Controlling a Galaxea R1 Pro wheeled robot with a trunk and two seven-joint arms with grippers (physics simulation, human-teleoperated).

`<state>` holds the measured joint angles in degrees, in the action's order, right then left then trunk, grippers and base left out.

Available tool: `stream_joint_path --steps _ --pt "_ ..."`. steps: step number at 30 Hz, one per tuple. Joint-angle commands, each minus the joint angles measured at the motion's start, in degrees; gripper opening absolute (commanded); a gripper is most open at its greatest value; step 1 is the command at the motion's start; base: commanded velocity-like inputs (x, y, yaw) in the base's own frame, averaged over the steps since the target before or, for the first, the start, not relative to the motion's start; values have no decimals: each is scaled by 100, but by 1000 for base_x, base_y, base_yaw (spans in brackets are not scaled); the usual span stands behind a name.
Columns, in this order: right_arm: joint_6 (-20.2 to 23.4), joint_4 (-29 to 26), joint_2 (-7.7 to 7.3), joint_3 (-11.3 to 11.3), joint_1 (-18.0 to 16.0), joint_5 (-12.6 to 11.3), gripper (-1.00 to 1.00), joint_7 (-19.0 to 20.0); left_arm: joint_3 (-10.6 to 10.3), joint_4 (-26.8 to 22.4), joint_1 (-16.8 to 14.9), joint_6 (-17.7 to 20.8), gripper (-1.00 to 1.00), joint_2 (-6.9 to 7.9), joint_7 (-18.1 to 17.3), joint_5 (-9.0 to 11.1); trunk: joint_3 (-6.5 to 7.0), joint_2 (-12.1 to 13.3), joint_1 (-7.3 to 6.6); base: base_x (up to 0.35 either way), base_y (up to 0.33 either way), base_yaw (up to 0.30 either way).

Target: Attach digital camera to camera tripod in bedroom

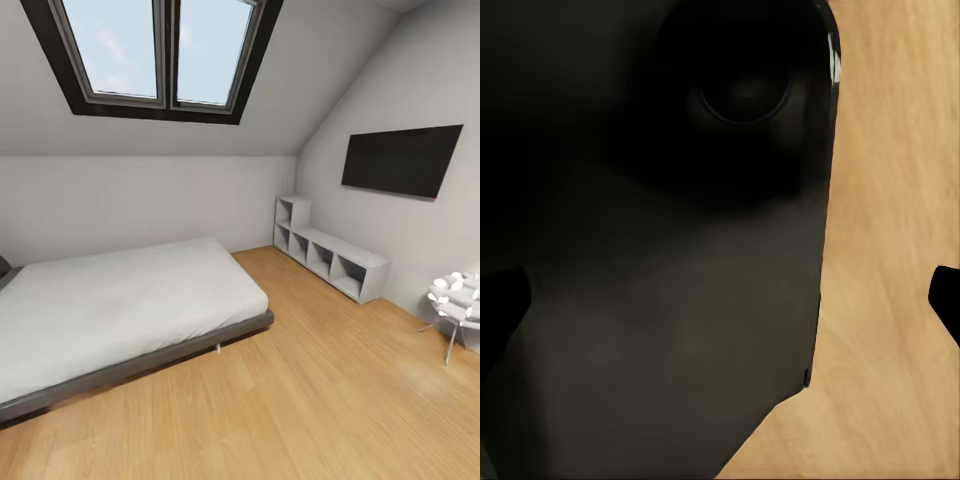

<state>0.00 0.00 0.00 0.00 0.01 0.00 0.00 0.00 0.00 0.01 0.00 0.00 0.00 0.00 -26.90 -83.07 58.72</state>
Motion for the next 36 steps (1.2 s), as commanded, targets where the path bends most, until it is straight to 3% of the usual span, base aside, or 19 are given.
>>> stream_joint_path --steps 1,33,36 --pt "0 0 0 0 -1 0 100 0 0 0 -1 0 100 0 0 0 -3 -1 0 0 0 0" --pt "-28 -1 9 18 5 26 100 -27 2 -16 -10 -15 100 26 -9 -11 -3 -1 0 0 0 0" --pt "-93 -96 93 15 -94 12 100 -29 9 -34 48 -21 100 99 -4 23 -3 -1 0 0 0 0"
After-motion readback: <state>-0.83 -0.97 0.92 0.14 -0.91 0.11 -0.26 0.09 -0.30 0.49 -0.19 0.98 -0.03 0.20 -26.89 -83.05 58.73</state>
